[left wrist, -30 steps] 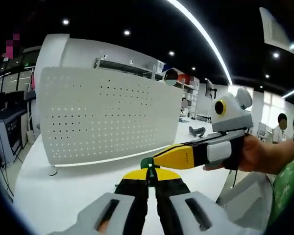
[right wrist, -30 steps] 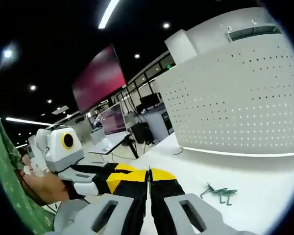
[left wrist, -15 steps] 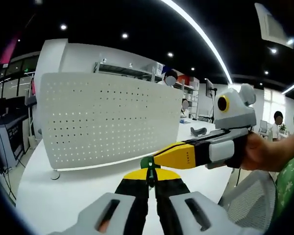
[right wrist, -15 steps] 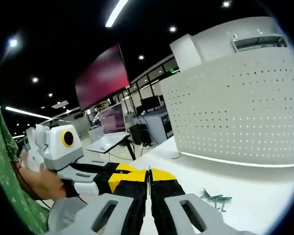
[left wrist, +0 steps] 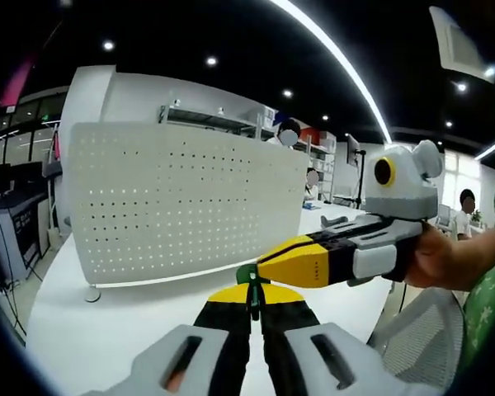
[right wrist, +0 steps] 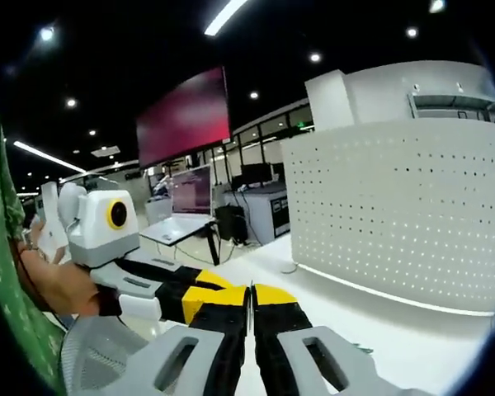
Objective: Insert the hook assembly into the mounting plate slot until the hook locks in place.
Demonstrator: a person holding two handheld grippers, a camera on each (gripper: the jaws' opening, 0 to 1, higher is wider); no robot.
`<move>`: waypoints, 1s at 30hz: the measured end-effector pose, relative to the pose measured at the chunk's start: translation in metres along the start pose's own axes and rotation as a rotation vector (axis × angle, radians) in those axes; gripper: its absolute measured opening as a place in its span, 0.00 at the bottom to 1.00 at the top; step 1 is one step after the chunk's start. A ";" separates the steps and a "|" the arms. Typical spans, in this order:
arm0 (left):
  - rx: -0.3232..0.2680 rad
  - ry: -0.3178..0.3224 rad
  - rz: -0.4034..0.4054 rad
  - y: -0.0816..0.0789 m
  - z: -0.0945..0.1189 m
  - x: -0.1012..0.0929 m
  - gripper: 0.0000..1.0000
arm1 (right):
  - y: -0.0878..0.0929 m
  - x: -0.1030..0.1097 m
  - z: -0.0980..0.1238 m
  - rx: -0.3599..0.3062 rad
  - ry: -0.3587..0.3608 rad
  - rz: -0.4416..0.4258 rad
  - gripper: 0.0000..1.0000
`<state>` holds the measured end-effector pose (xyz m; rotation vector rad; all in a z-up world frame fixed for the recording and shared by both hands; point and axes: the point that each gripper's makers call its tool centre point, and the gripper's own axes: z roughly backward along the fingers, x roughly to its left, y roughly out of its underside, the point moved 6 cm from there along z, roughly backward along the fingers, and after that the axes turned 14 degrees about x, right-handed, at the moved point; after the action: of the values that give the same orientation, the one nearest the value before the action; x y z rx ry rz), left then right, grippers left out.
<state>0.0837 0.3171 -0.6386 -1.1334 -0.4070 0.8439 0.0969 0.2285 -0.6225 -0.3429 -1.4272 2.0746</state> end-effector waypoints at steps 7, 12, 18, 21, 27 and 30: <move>0.000 0.000 0.004 0.001 0.000 0.001 0.02 | -0.005 -0.007 0.005 -0.032 0.023 -0.018 0.05; -0.006 -0.016 0.012 -0.001 0.001 0.006 0.03 | -0.001 -0.018 0.009 -0.027 0.058 -0.030 0.05; -0.005 -0.037 0.015 -0.004 0.002 0.015 0.03 | 0.006 -0.023 0.010 0.000 0.108 0.066 0.09; -0.011 -0.049 0.016 -0.008 0.003 0.020 0.03 | 0.007 -0.026 0.011 -0.004 0.124 0.061 0.17; -0.020 -0.074 0.014 -0.014 0.005 0.031 0.03 | 0.001 -0.040 0.019 -0.059 0.186 0.020 0.35; -0.025 -0.092 0.016 -0.017 0.006 0.039 0.03 | 0.000 -0.046 0.023 -0.071 0.215 0.012 0.45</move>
<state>0.1108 0.3473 -0.6258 -1.1256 -0.4862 0.9094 0.1215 0.1840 -0.6186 -0.5858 -1.3739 1.9337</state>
